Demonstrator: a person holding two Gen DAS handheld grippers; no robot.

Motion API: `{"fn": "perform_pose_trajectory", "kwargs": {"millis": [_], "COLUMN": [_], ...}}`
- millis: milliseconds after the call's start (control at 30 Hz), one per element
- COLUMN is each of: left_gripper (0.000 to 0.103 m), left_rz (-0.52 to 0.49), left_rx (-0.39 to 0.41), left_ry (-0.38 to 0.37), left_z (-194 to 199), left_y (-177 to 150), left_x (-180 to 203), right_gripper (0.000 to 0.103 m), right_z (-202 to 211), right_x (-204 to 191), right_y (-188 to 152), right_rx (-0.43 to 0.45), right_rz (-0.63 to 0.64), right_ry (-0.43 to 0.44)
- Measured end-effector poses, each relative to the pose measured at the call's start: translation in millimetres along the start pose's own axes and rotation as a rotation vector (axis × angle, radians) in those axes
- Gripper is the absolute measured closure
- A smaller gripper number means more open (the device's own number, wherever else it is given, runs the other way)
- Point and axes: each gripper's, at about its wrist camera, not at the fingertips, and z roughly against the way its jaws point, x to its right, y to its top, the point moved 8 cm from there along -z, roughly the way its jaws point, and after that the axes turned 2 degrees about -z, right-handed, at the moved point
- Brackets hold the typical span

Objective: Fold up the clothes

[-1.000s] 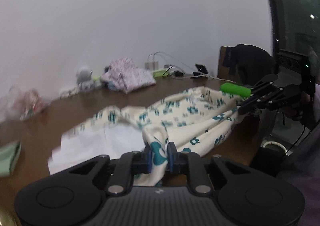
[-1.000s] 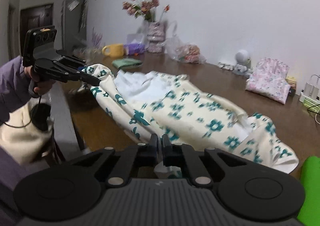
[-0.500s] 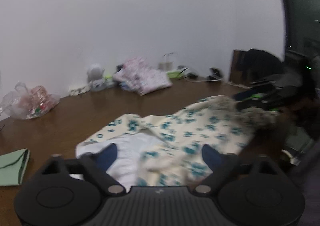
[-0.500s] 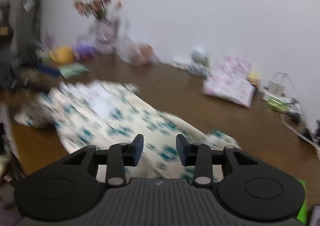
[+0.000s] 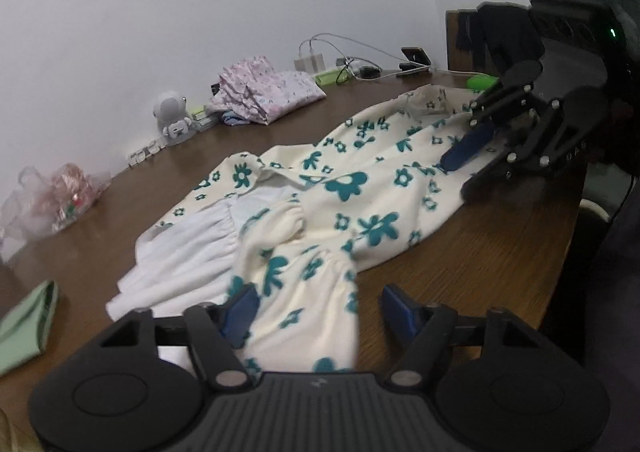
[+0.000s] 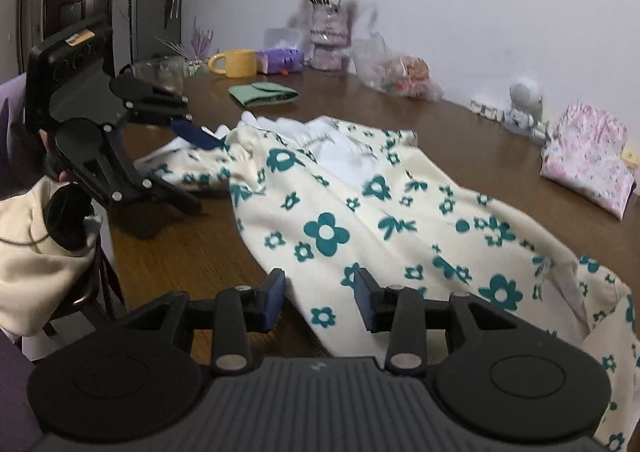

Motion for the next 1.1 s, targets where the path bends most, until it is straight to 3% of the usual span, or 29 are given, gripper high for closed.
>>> {"fn": "perform_pose_trajectory", "kwargs": {"millis": [67, 167, 200, 233, 267, 400, 733, 800, 867, 933, 1033, 1100], "left_gripper": [0.078, 0.087, 0.090, 0.093, 0.094, 0.090, 0.084, 0.084, 0.082, 0.077, 0.056, 0.054], "left_rz": [-0.034, -0.063, -0.072, -0.090, -0.113, -0.145, 0.062, 0.110, 0.149, 0.167, 0.124, 0.068], "left_rx": [-0.029, -0.038, -0.042, -0.045, -0.047, -0.065, -0.129, -0.134, -0.089, -0.016, 0.087, 0.128], "left_ry": [0.008, -0.018, -0.028, -0.032, -0.034, -0.007, 0.180, 0.240, 0.264, 0.227, 0.109, 0.044], "left_z": [-1.1, 4.3, 3.9, 5.1, 6.8, 12.3, 52.6, 62.4, 74.0, 78.6, 71.2, 61.0], "left_y": [0.1, 1.4, 1.3, 1.1, 0.8, -8.9, -49.8, -52.3, -45.2, -27.2, 6.4, 25.9], "left_x": [-7.8, -17.8, -20.4, -21.8, -22.1, -26.2, -55.1, -66.5, -70.5, -63.5, -39.4, -23.6], "right_gripper": [0.065, 0.067, 0.075, 0.090, 0.095, 0.101, 0.101, 0.101, 0.100, 0.098, 0.096, 0.096], "right_z": [0.1, 0.8, 2.0, 2.6, 3.5, 16.5, 38.8, 45.1, 55.1, 59.9, 48.5, 36.4], "right_x": [2.1, 2.7, 4.6, 8.0, 11.3, 20.4, 24.5, 28.4, 31.5, 33.7, 35.9, 39.0], "right_y": [-4.0, -7.3, -8.0, -7.8, -7.7, -14.2, -26.9, -21.6, -10.2, 1.6, 7.6, 7.3], "right_rx": [0.002, 0.005, 0.004, -0.005, -0.013, -0.060, -0.108, -0.093, -0.041, 0.010, 0.023, 0.016], "right_rz": [0.002, 0.007, -0.001, -0.013, -0.025, -0.081, -0.092, -0.085, -0.096, -0.107, -0.103, -0.105], "right_ry": [0.009, 0.027, 0.025, 0.019, 0.014, 0.040, 0.016, -0.002, -0.005, -0.007, -0.041, -0.080]}}
